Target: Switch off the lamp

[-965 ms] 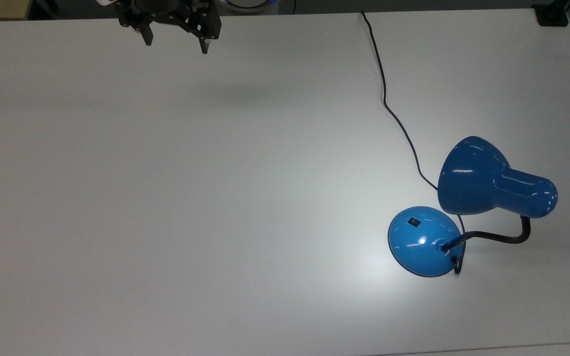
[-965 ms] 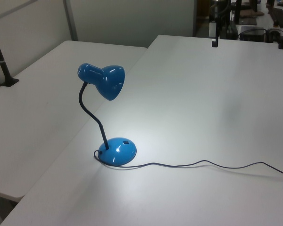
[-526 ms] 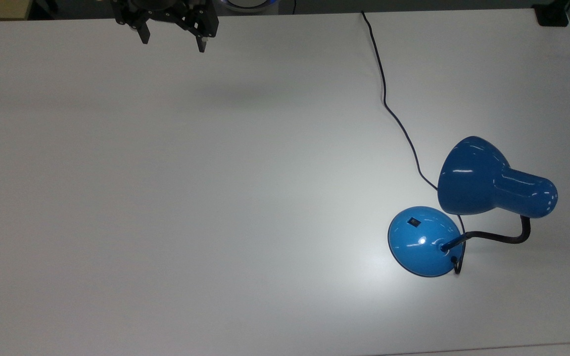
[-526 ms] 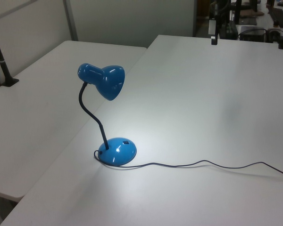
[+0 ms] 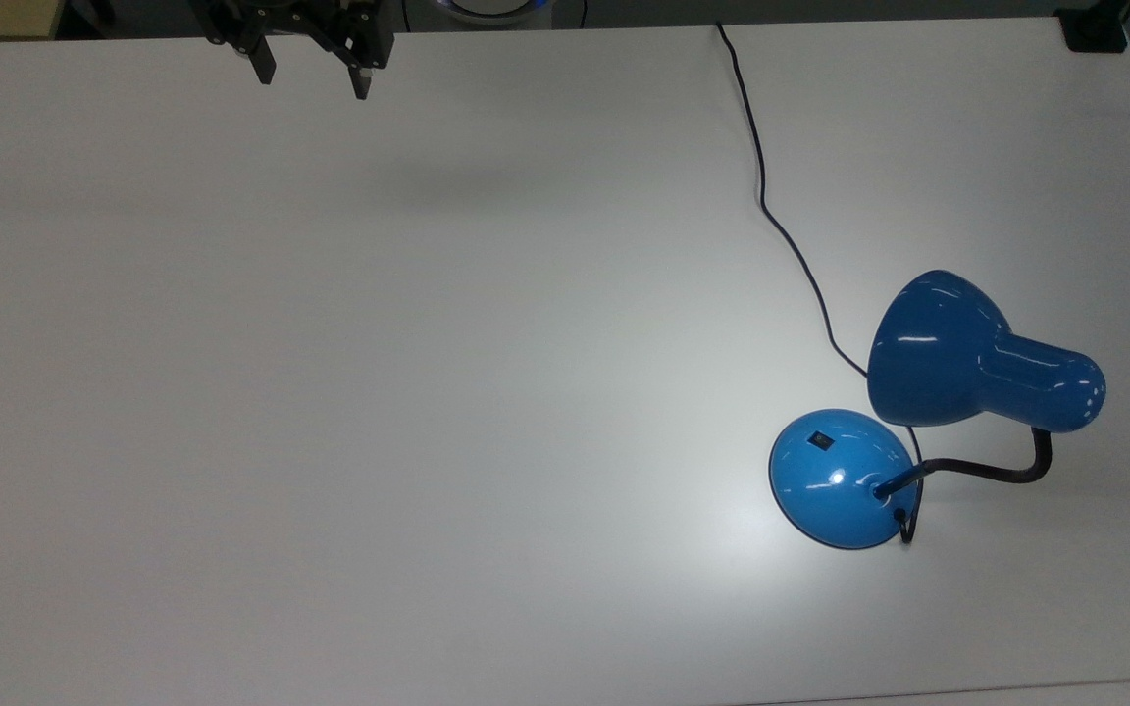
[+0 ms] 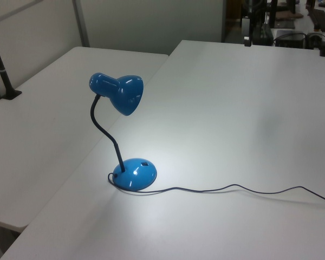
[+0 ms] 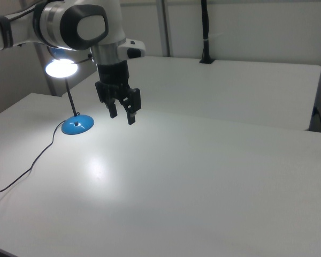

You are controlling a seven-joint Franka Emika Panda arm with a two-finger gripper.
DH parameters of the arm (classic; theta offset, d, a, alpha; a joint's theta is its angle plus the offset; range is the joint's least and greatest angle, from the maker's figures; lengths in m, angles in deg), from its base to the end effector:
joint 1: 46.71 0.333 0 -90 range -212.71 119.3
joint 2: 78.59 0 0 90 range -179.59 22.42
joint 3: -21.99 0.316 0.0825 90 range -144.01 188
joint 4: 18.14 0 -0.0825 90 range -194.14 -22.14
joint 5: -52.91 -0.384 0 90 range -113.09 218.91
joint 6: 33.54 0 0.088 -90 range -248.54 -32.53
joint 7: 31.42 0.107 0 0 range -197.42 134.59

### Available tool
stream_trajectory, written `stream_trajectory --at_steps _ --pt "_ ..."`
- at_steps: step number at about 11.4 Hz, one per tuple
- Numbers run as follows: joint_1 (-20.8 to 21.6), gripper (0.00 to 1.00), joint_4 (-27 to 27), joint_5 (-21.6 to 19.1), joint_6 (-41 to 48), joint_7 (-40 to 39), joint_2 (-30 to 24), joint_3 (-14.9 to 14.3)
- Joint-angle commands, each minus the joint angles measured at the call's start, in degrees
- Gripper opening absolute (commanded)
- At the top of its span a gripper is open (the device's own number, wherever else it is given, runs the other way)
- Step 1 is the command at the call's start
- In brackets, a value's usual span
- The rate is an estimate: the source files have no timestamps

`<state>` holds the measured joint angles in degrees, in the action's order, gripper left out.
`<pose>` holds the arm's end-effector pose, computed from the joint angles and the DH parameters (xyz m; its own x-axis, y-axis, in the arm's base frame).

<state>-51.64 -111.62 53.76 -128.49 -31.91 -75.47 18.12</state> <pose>0.5685 -0.0885 0.5725 0.9893 -0.1432 -0.0288 -0.1427 -0.9896 0.0182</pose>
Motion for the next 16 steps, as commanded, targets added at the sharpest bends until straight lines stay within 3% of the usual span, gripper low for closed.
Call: stream_trajectory --at_steps 1,4,6,10,12,14,16 --pt "1.6 0.02 -0.2 -1.1 1.2 -3.3 -1.0 -1.9" --pt "1.9 0.0 -0.6 -1.2 1.2 -15.2 0.0 -1.8" --pt "3.8 0.0 -0.6 -2.1 0.7 -18.1 0.3 -1.8" --pt "13.1 0.0 -0.3 -2.4 -3.7 -40.2 4.2 -1.8" --pt "16.7 0.0 -0.2 -4.6 -8.8 -41.3 7.4 -1.9" --pt "19.2 0.0 -0.3 -10.8 -18.4 -41.1 11.0 -1.9" --pt "22.4 0.0 -0.2 -11.9 -24.2 -40.4 14.5 -1.9"
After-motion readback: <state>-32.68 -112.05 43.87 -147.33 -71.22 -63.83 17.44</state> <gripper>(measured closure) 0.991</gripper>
